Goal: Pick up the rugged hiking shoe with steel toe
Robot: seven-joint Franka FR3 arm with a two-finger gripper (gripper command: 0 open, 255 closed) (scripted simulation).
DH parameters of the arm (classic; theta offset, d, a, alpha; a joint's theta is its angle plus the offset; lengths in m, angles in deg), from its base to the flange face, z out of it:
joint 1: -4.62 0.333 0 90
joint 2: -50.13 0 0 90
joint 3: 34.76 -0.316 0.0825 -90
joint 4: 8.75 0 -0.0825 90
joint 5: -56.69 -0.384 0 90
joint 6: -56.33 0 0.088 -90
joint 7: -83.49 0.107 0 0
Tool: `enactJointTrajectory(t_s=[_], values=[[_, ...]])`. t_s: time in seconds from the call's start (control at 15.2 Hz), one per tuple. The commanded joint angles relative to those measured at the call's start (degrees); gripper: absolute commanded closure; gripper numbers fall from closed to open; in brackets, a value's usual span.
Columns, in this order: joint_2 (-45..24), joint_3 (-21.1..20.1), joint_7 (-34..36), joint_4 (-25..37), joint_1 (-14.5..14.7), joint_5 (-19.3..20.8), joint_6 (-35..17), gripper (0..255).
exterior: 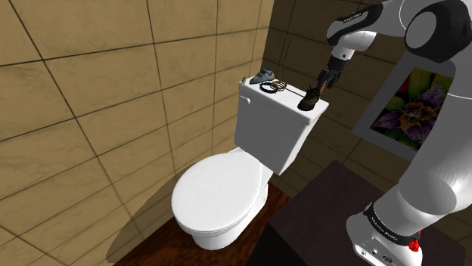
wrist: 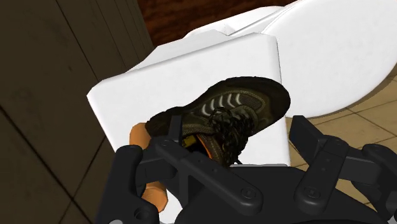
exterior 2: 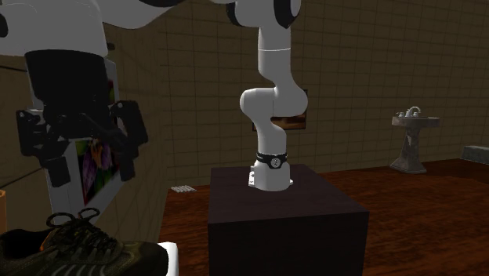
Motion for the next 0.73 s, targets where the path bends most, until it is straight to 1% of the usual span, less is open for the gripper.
enactJointTrajectory(t_s=[0.0,0.4,0.53,0.59,0.66], values=[[-1.3,-0.2,-0.6,0.4,-0.5,-0.8,-0.7,0],[-3.5,-0.8,-1.7,-1.8,-0.8,-2.2,-4.8,0],[-3.5,-0.8,-1.7,-1.8,-0.8,-2.2,-4.8,0],[-3.5,-0.8,-1.7,-1.8,-0.8,-2.2,-4.8,255],[-3.5,-0.8,-1.7,-1.8,-0.8,-2.2,-4.8,255]])
